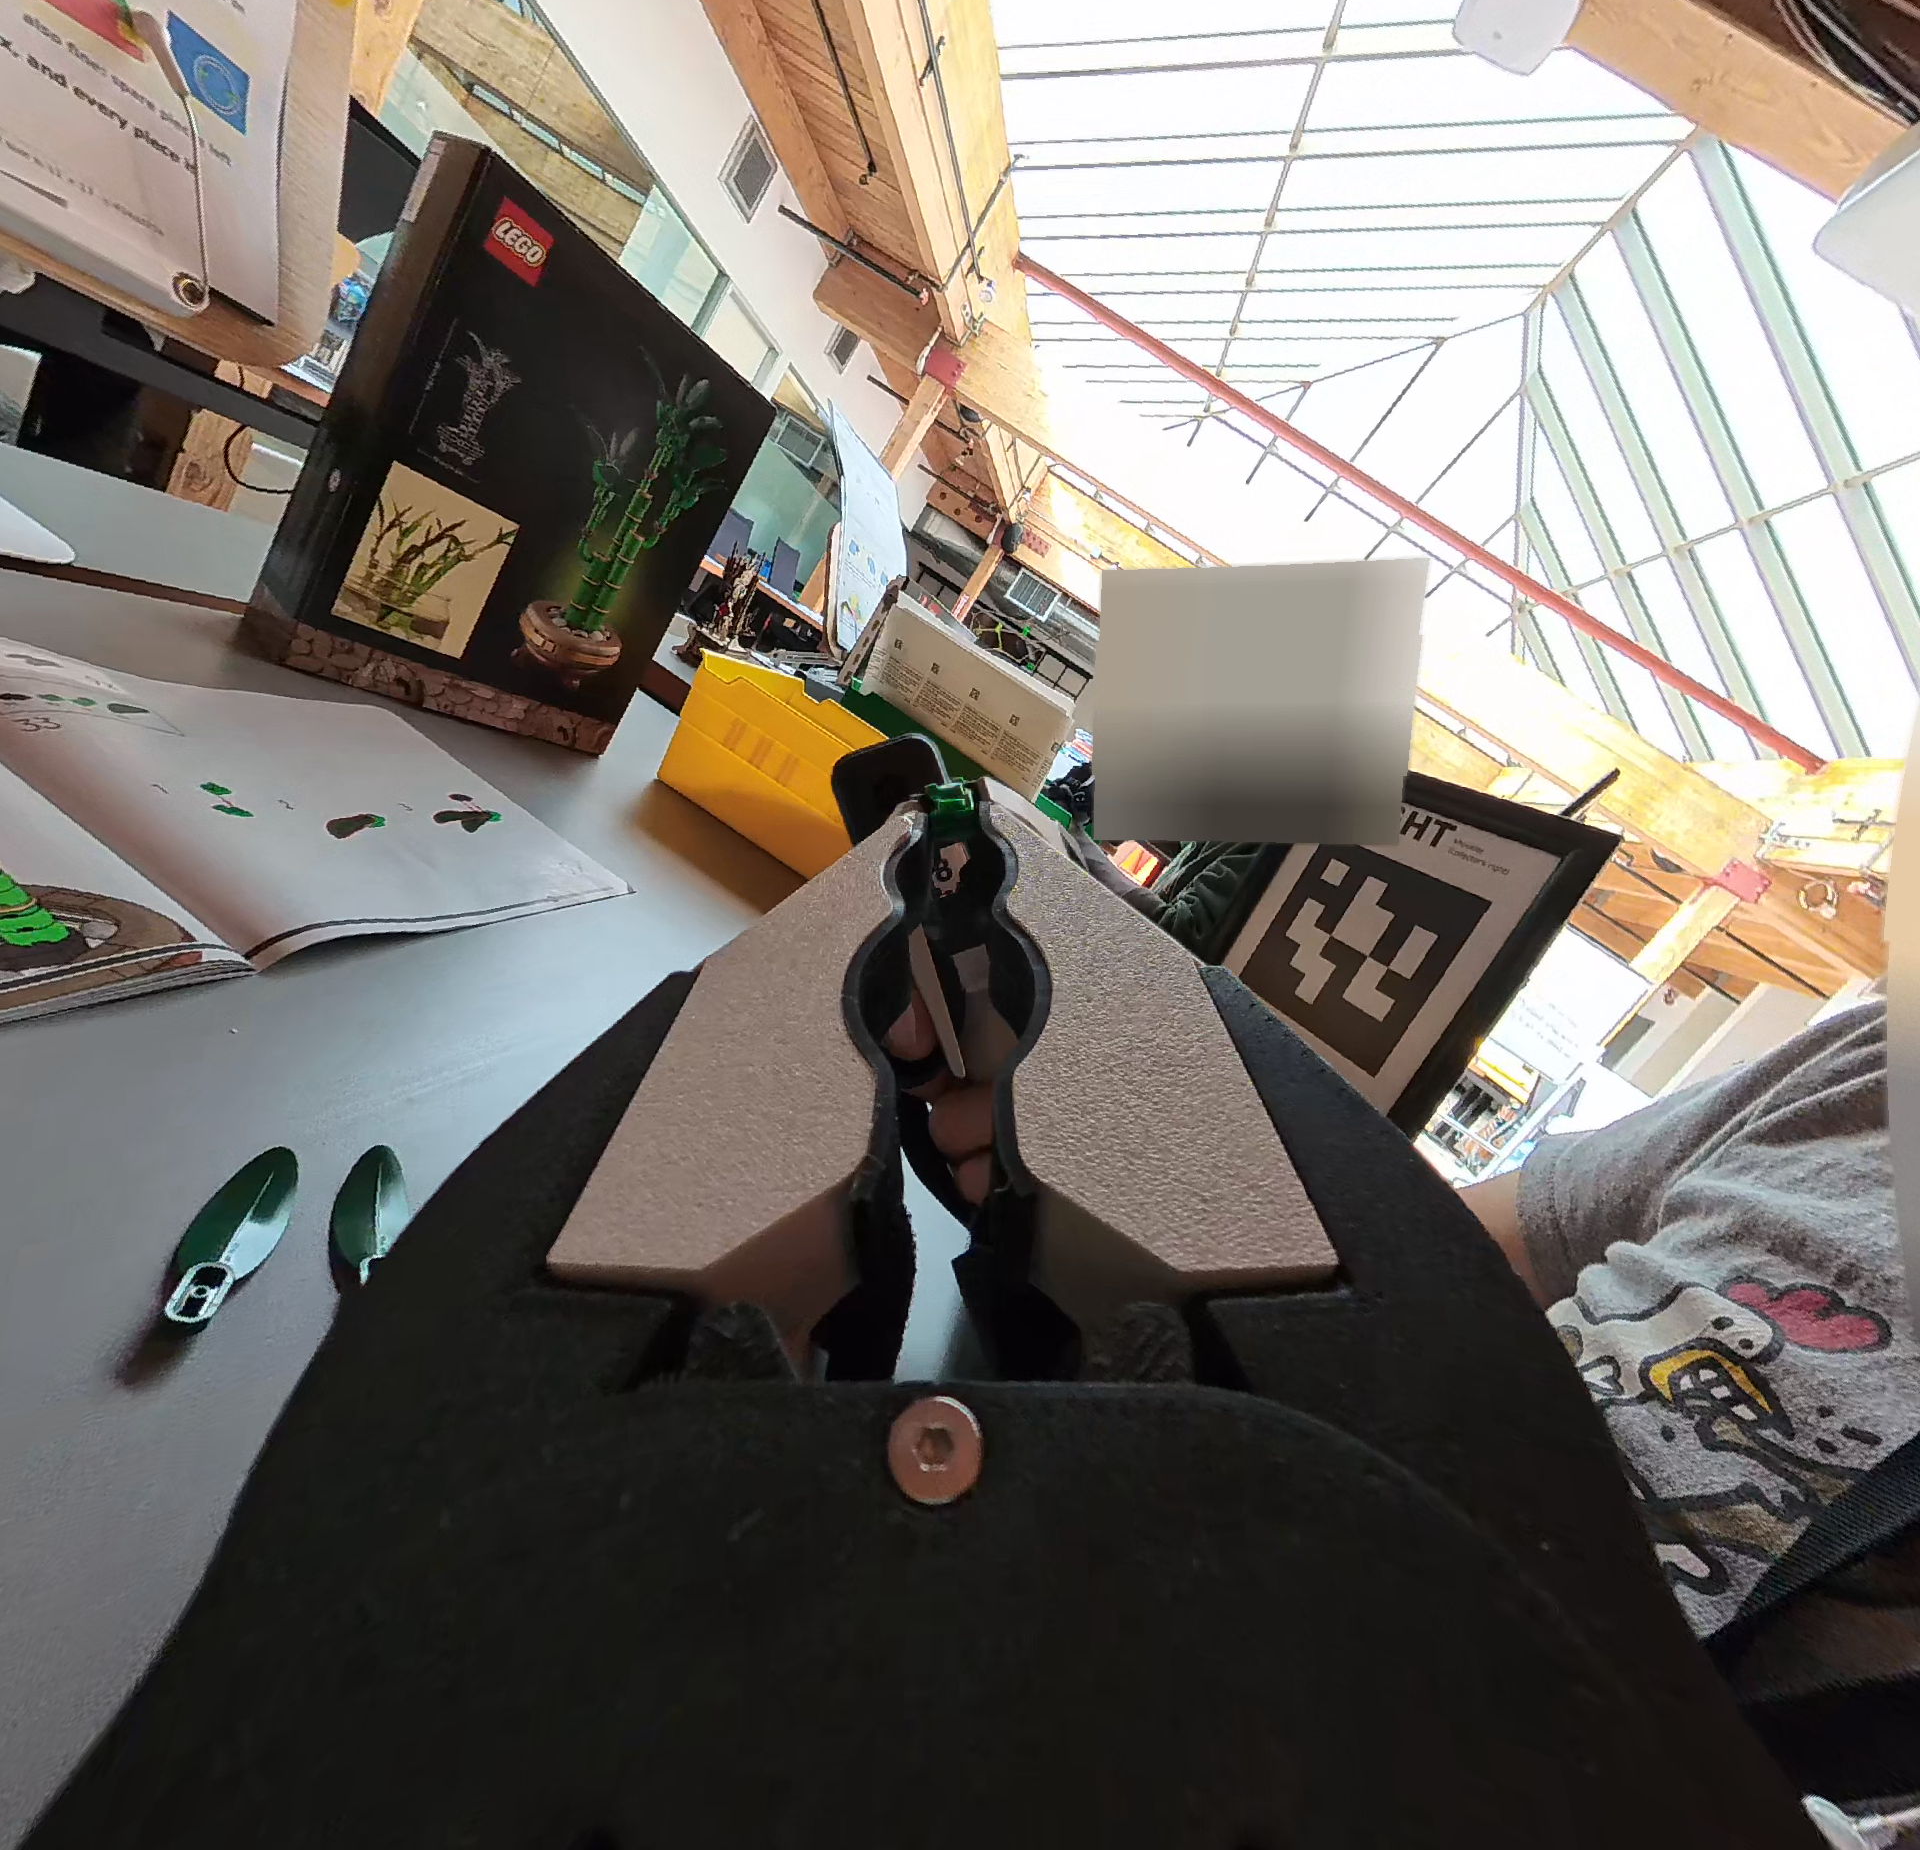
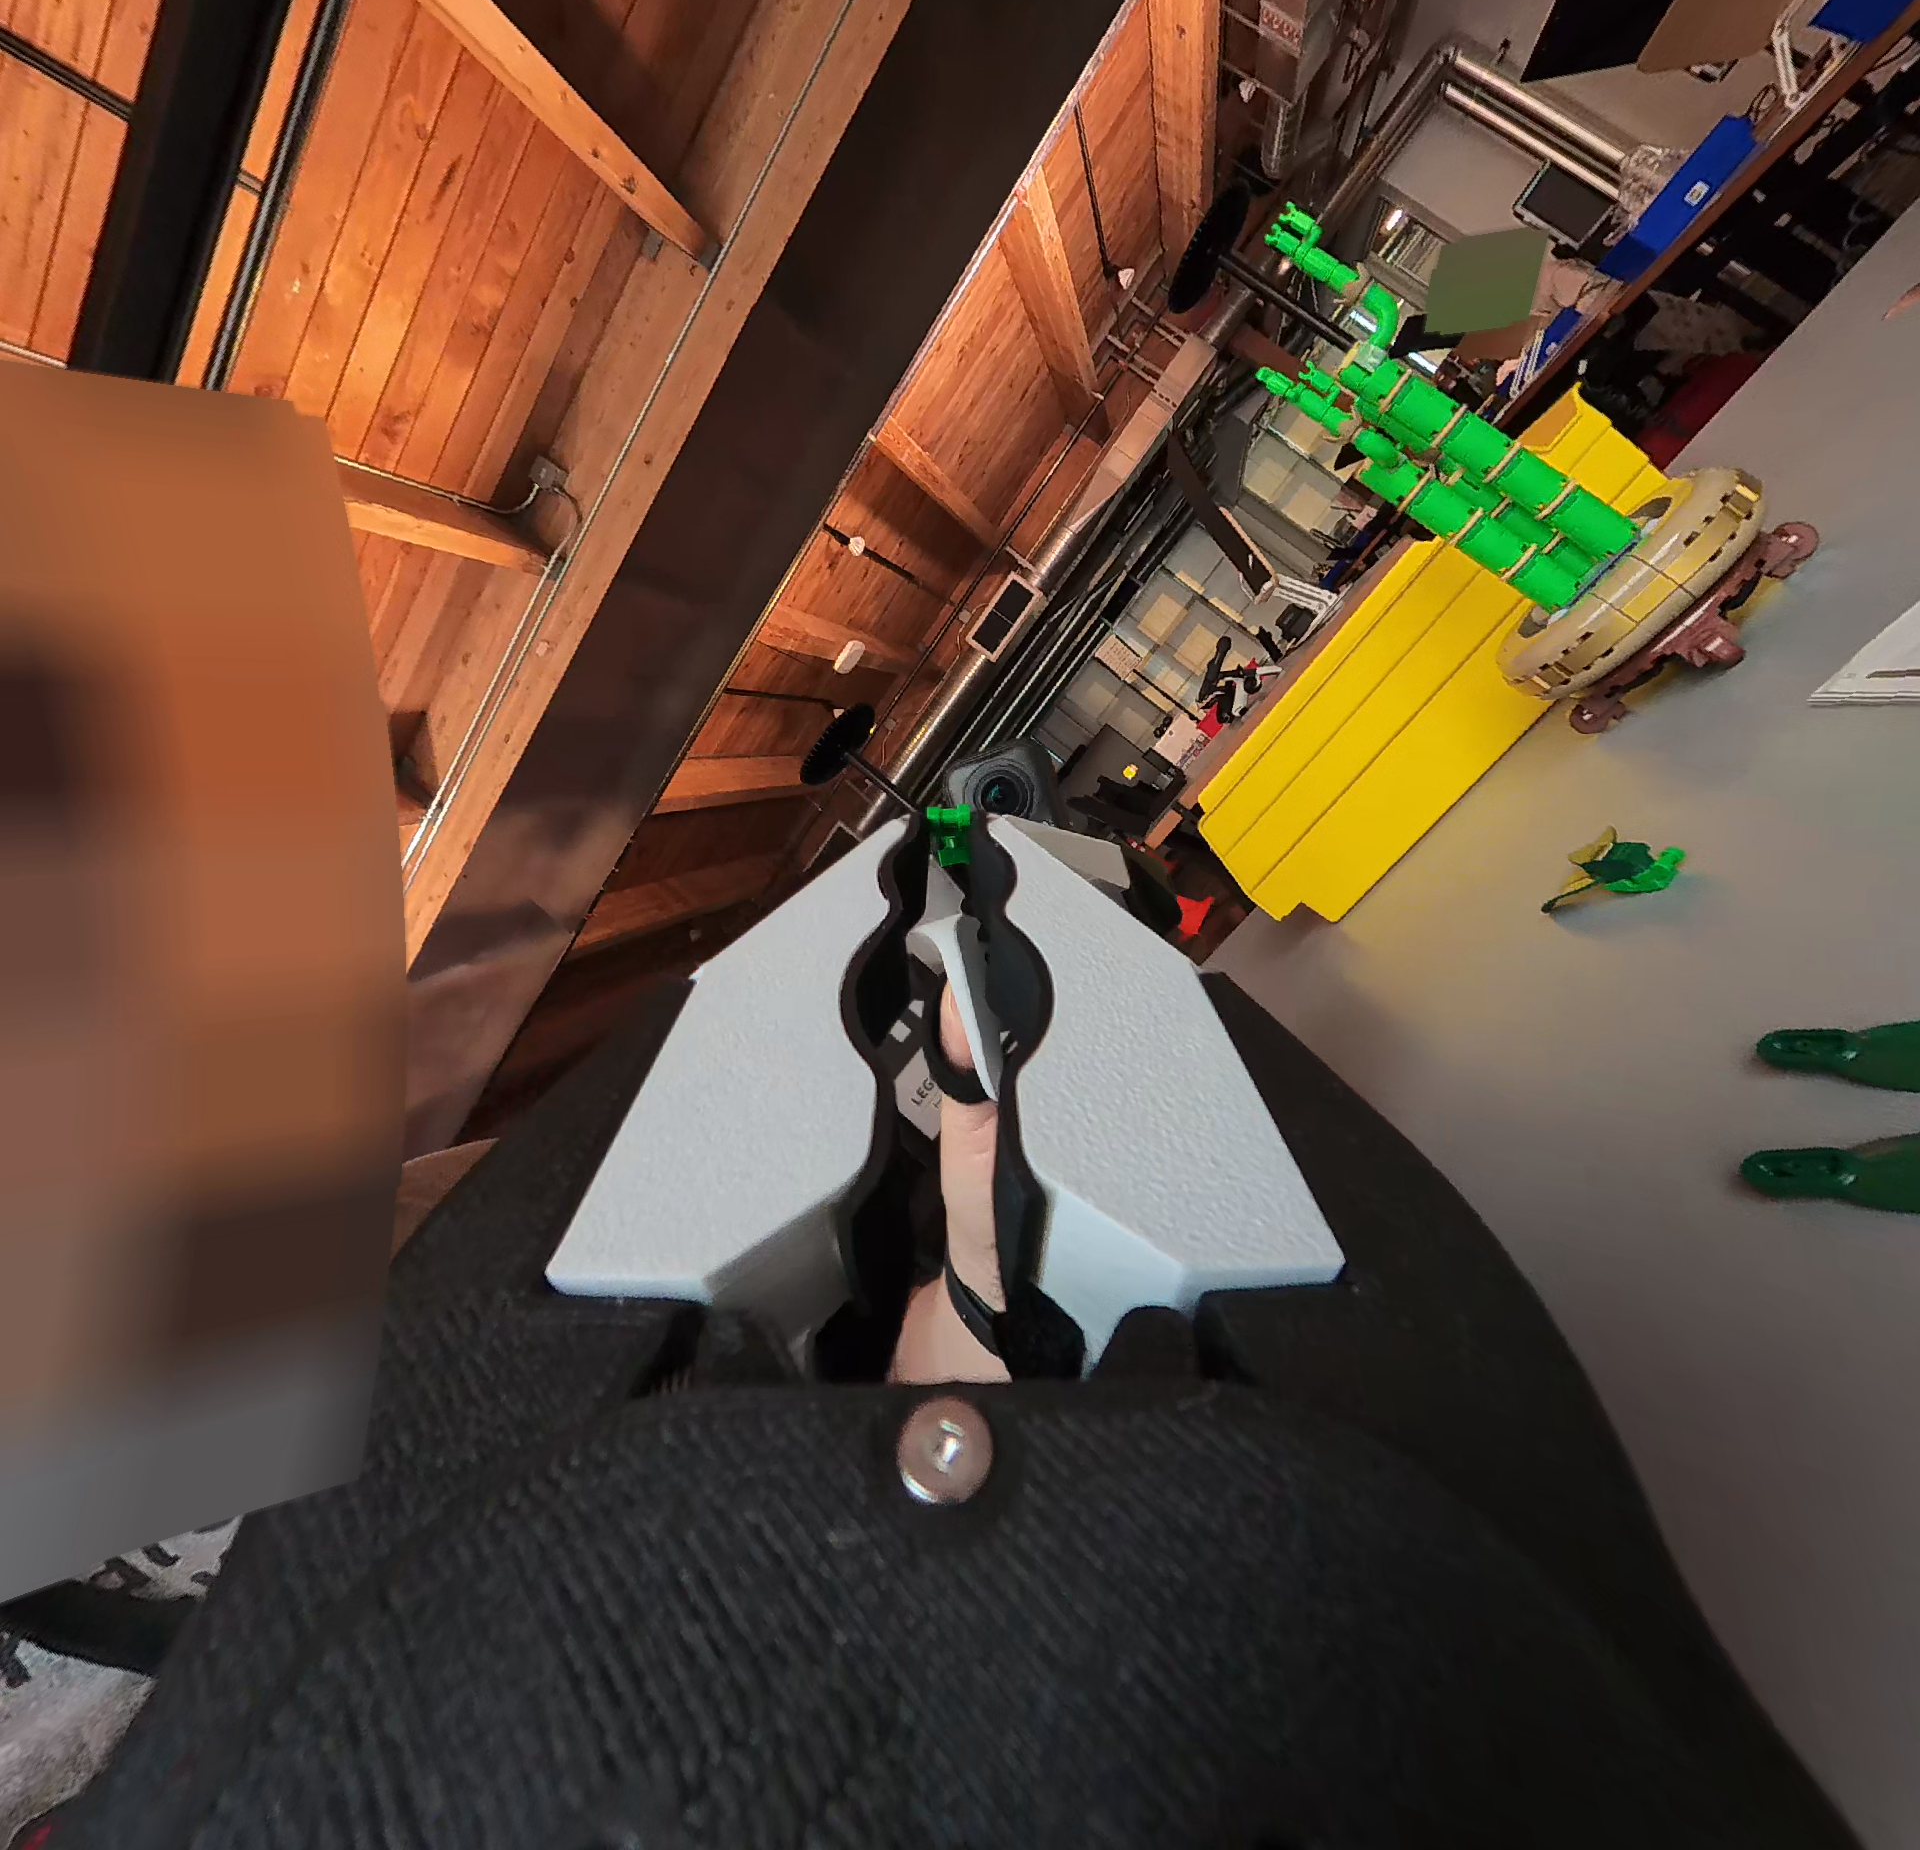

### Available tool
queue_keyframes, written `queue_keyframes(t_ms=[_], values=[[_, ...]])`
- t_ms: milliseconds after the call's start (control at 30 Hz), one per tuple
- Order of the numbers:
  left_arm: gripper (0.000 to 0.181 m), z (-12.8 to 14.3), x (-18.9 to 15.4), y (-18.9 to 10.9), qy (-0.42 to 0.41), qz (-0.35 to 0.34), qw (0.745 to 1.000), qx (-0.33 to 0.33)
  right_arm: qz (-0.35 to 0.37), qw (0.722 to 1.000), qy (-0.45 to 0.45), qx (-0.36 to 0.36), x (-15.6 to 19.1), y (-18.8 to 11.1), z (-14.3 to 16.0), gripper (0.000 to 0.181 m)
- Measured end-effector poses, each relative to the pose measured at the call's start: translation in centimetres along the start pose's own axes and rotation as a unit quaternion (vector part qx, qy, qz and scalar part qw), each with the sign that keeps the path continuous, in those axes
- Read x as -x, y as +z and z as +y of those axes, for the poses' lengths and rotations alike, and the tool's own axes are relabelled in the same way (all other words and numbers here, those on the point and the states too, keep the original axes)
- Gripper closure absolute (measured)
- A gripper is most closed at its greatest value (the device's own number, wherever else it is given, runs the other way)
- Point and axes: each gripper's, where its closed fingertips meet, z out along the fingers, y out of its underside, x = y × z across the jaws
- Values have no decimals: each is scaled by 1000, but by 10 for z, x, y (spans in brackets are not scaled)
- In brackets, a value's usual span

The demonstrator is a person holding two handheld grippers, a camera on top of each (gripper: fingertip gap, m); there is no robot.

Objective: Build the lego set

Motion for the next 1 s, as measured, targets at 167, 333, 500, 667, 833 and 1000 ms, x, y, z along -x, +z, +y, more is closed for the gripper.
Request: queue_keyframes(t_ms=[167, 333, 500, 667, 833, 1000], values=[[176, -4, 2, -3, -7, 0, 1000, -8, 8, 1000, -11, 9, -1, -3, 2, 175], [175, -8, 7, -8, -13, -7, 1000, -16, 54, 996, -39, 66, -10, -21, 8, 176], [175, -13, 10, -13, -15, -12, 999, -26, 280, 859, -257, 344, -76, -100, 40, 175], [176, -12, 10, -13, -8, -14, 1000, -24, 299, 767, -325, 465, -96, -137, 57, 175], [176, -13, 12, -15, -10, -19, 999, -27, 275, 775, -331, 463, -93, -137, 59, 174], [176, -11, 11, -13, -12, -14, 1000, -20, 275, 757, -366, 466, -92, -144, 57, 163]])
